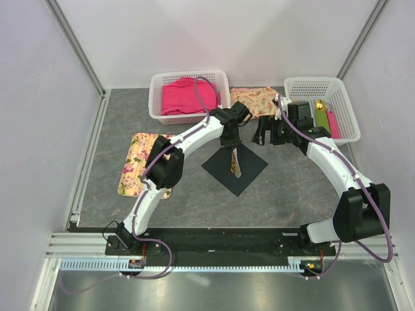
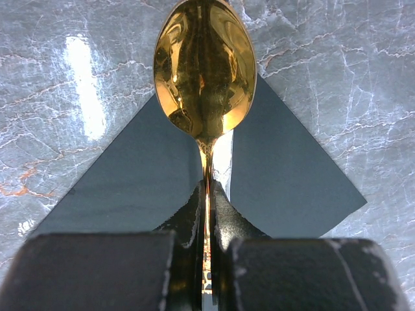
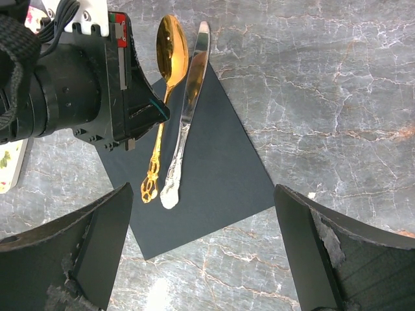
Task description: Place the utensils on the paper napkin and roll it up
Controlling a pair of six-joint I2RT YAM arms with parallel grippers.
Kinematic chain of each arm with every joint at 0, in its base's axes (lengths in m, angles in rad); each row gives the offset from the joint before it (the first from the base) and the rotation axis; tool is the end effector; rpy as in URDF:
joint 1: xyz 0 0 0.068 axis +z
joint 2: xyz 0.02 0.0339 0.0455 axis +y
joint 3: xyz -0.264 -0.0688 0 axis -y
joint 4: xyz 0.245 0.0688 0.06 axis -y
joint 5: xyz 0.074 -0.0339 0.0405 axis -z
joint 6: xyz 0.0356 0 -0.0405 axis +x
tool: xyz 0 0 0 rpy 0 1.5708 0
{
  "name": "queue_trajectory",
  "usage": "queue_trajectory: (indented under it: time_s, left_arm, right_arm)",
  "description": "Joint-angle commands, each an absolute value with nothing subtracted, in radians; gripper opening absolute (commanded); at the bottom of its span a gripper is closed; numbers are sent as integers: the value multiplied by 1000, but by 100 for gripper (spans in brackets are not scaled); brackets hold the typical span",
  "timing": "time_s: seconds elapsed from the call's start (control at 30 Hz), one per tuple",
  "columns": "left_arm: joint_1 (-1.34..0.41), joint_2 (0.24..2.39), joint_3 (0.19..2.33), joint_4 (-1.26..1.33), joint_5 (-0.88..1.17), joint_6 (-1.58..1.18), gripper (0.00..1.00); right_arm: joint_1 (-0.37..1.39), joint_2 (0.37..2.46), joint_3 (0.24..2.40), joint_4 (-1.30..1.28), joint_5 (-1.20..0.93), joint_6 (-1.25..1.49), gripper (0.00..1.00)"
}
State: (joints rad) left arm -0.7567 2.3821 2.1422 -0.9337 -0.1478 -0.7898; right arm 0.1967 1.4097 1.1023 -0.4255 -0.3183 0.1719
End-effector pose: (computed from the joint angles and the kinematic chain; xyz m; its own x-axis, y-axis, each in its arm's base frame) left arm 0.3715 -0.3435 0.1946 -0.9249 -0.0929 -0.3688 -0.0273 0.9834 -0.1791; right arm 0.3013 0.0714 0.2850 -0.7172 0.0227 -0.6965 -0.2954 0.8953 0.3334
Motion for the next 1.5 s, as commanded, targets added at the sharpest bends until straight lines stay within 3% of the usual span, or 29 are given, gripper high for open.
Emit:
queue_trajectory:
  time_s: [0.0, 0.77, 1.47]
  left_arm:
    - [-750, 2390, 2175, -904, -161, -839, 2]
    - [-733, 2439, 2148, -888, -107, -848, 2]
    - [-727, 2352, 2155, -874, -60, -795, 31]
  right_arm:
    - [190, 1413, 1123, -402, -351, 183, 98]
    - [187, 1420, 1108, -390, -362, 190, 98]
    - [179, 1407, 1114, -388, -367, 198, 98]
